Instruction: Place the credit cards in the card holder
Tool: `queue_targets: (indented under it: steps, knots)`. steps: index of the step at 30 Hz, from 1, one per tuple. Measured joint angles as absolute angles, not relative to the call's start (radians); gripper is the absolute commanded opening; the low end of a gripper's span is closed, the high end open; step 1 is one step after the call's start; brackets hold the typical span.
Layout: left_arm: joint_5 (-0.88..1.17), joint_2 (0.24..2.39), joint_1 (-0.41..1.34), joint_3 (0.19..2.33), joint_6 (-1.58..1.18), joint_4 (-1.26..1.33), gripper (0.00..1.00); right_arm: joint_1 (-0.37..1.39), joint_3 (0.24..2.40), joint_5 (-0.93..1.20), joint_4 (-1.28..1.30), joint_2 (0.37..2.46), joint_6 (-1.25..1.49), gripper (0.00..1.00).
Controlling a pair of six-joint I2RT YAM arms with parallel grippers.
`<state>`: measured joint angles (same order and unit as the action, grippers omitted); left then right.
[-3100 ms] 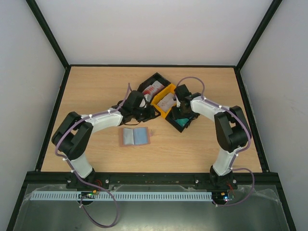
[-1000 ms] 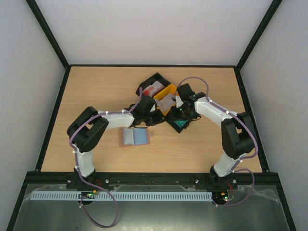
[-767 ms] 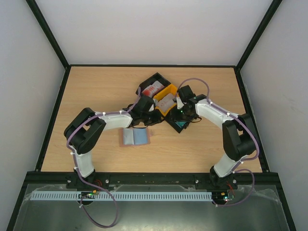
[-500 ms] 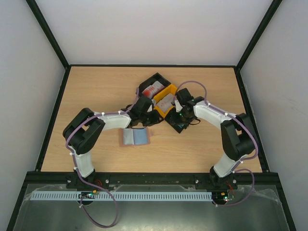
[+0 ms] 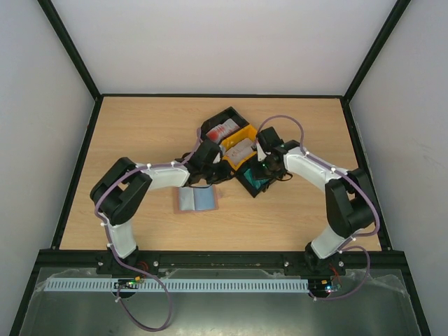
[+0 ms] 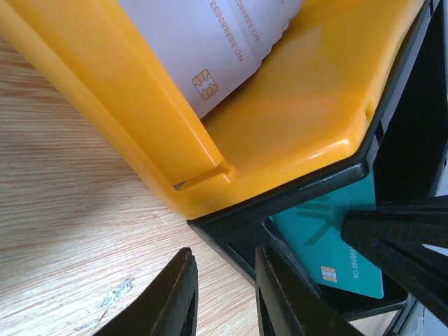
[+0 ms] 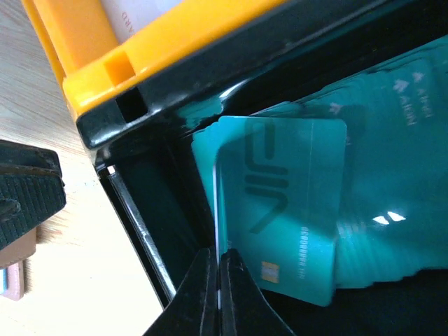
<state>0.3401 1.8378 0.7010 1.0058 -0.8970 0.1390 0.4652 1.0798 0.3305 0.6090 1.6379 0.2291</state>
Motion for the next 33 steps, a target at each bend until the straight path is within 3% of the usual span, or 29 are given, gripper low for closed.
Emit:
queue_targets:
  steps: [7,12,17,21,33]
  knots:
    - [0.340,1.795,0.701,0.985,-0.897,0.140,0.29,0.467,1.104,0.261,0.628,1.560,0.289,0.02]
    - [0.340,1.721,0.701,0.962,-0.896,0.154,0.37,0.467,1.139,0.221,0.628,1.483,0.375,0.02]
    - [0.340,1.608,0.695,0.922,-0.899,0.188,0.60,0.467,1.147,0.238,0.622,1.436,0.484,0.02]
    - [0.355,1.499,0.673,0.881,-0.905,0.209,0.72,0.467,1.098,0.321,0.558,1.358,0.580,0.02]
    - [0.481,1.263,0.593,0.709,-1.019,0.253,0.75,0.472,0.766,0.740,0.055,1.163,1.001,0.02]
